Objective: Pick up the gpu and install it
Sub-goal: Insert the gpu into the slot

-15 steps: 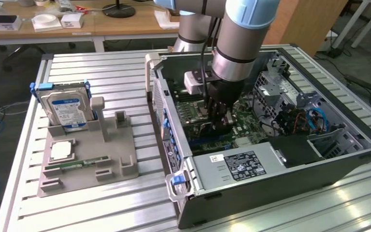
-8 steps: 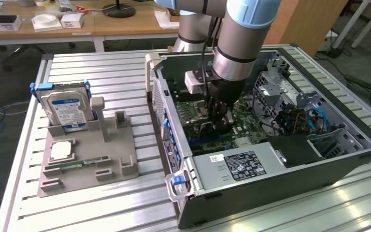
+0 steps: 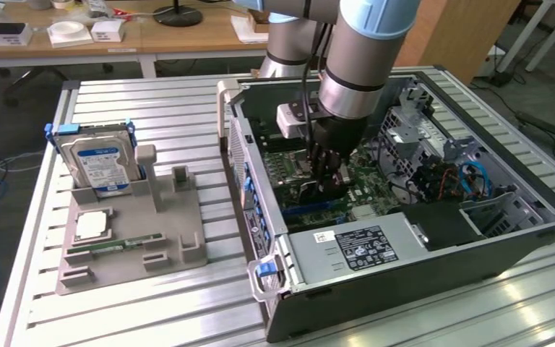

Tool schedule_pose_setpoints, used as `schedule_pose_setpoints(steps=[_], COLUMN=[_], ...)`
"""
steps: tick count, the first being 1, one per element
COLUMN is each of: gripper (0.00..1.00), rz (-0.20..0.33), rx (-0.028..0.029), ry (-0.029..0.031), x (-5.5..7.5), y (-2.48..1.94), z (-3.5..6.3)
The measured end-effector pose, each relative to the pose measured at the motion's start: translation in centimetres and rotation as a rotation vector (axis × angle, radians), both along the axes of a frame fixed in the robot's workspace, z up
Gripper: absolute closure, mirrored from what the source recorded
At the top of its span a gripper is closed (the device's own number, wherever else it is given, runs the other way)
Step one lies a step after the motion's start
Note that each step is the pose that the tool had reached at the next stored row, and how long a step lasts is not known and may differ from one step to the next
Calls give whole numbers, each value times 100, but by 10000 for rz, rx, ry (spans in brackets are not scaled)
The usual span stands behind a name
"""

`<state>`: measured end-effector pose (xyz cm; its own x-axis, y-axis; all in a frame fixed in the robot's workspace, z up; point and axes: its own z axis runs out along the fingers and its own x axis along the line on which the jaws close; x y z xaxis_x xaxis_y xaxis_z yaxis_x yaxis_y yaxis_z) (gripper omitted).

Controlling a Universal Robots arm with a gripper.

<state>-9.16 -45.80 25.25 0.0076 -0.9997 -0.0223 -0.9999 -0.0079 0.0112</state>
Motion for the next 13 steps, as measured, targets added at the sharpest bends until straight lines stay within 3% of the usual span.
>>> schedule_pose_setpoints(steps=[13], gripper=[74], rz=[0], rx=[-1], ry=[1], x=[52], y=[-1], z=[1])
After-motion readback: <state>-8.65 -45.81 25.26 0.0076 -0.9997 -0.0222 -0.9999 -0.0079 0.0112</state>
